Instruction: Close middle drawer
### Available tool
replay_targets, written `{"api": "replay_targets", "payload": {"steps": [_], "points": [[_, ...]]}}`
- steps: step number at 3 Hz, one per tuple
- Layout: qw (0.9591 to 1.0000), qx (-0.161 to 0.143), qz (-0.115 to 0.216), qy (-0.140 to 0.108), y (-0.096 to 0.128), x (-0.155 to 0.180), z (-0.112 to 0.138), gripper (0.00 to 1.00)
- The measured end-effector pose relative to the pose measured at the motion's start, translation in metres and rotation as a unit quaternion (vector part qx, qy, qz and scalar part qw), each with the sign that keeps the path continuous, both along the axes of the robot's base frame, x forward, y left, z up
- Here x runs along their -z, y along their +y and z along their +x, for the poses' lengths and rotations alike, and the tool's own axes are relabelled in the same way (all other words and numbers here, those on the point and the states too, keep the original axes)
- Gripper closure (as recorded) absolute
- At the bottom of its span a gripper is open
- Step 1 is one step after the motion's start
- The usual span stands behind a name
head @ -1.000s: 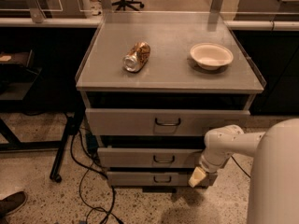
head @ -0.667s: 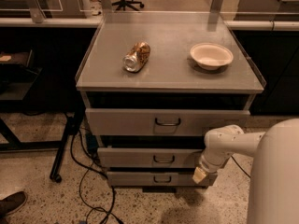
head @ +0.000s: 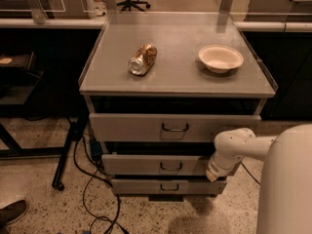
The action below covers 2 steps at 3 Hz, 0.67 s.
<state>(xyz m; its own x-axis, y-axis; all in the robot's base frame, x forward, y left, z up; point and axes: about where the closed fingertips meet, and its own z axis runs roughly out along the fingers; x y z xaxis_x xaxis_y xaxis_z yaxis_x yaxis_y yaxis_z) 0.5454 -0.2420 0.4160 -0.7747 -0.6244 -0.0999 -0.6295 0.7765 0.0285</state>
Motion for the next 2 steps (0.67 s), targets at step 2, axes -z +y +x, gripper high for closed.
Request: {"api": "replay_targets", "payload": {"steps": [2], "points": [[0.9998, 0.011, 0.0, -0.016, -0.004, -0.001, 0.0184, 0.84]]}}
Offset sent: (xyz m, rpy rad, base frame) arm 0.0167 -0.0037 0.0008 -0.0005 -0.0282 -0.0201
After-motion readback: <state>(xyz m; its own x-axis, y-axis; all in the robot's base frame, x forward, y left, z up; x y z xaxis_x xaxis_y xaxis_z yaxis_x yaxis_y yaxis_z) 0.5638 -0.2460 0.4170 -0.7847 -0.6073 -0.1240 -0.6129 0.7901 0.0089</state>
